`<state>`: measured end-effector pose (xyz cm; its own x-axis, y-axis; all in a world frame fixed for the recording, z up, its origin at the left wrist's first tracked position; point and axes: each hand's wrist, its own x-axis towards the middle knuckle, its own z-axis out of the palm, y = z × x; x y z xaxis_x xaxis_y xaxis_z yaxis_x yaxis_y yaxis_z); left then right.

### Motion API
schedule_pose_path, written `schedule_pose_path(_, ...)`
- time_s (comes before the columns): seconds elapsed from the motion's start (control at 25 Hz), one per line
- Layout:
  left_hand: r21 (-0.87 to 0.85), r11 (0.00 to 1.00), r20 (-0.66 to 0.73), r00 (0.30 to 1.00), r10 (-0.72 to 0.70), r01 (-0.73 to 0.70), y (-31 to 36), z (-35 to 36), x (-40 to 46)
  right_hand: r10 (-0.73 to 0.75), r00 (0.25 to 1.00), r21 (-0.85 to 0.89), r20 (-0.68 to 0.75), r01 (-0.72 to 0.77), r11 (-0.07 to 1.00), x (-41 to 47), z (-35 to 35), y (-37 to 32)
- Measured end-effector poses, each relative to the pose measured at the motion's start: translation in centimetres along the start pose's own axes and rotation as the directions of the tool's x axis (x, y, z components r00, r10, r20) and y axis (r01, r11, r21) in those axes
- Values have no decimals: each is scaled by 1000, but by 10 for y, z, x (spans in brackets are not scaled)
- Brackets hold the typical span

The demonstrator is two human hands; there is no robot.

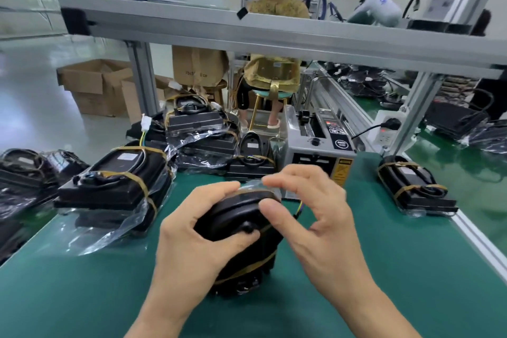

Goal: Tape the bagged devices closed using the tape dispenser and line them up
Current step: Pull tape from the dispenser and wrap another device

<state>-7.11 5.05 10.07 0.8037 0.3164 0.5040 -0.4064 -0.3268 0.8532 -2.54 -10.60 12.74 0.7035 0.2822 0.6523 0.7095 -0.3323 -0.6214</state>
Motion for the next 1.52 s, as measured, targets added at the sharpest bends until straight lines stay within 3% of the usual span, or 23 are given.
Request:
schedule_pose_path(0.12, -288, 947, -55, 985, -166, 144, 2, -7, 6, 147, 981, 20, -128, -145, 989, -15, -14, 8)
schedule_pose_path(0.2, -455, 850, 49, 960, -274, 266, 7, -11, 11, 308, 947, 155, -92, -292, 944, -30, -23, 15)
schedule_pose_path(0.32, -538, 698, 235, 879, -414, 472, 8, -9, 12, 472, 849, 328, 236, -527, 784, -49, -26, 24)
schedule_pose_path(0.4, -518, 636, 306, 819, -486, 571, 4, -5, 10, 449, 751, 346, 484, -636, 690, -58, -26, 25)
schedule_pose_path(0.48, -488, 606, 367, 778, -510, 628, 0, 0, 7, 436, 679, 334, 590, -697, 634, -67, -24, 24)
schedule_pose_path(0.6, -525, 597, 328, 791, -516, 607, -6, 0, 4, 357, 741, 426, 569, -637, 642, -76, -24, 24)
schedule_pose_path(0.72, -664, 528, 228, 816, -530, 529, -14, -6, 5, 410, 772, 510, 486, -631, 584, -85, -23, 24)
schedule_pose_path(0.8, -609, 450, 373, 737, -564, 653, -17, -8, 1, 426, 786, 541, 447, -618, 571, -91, -25, 24)
schedule_pose_path(0.88, -418, 366, 570, 554, -607, 831, -15, -6, -4, 427, 797, 552, 428, -605, 574, -96, -26, 25)
schedule_pose_path(0.96, -365, 298, 612, 468, -637, 882, -14, -2, -4, 421, 798, 550, 430, -602, 579, -99, -25, 24)
schedule_pose_path(1.28, -434, 313, 534, 521, -665, 845, -6, 14, 5, 437, 803, 600, 404, -594, 536, -110, -23, 21)
schedule_pose_path(1.4, -432, 381, 487, 567, -664, 817, -8, 16, 6, 471, 784, 606, 404, -615, 505, -116, -20, 19)
schedule_pose_path(1.52, -391, 532, 455, 660, -598, 751, -5, 19, 7, 488, 780, 615, 392, -616, 492, -116, -19, 20)
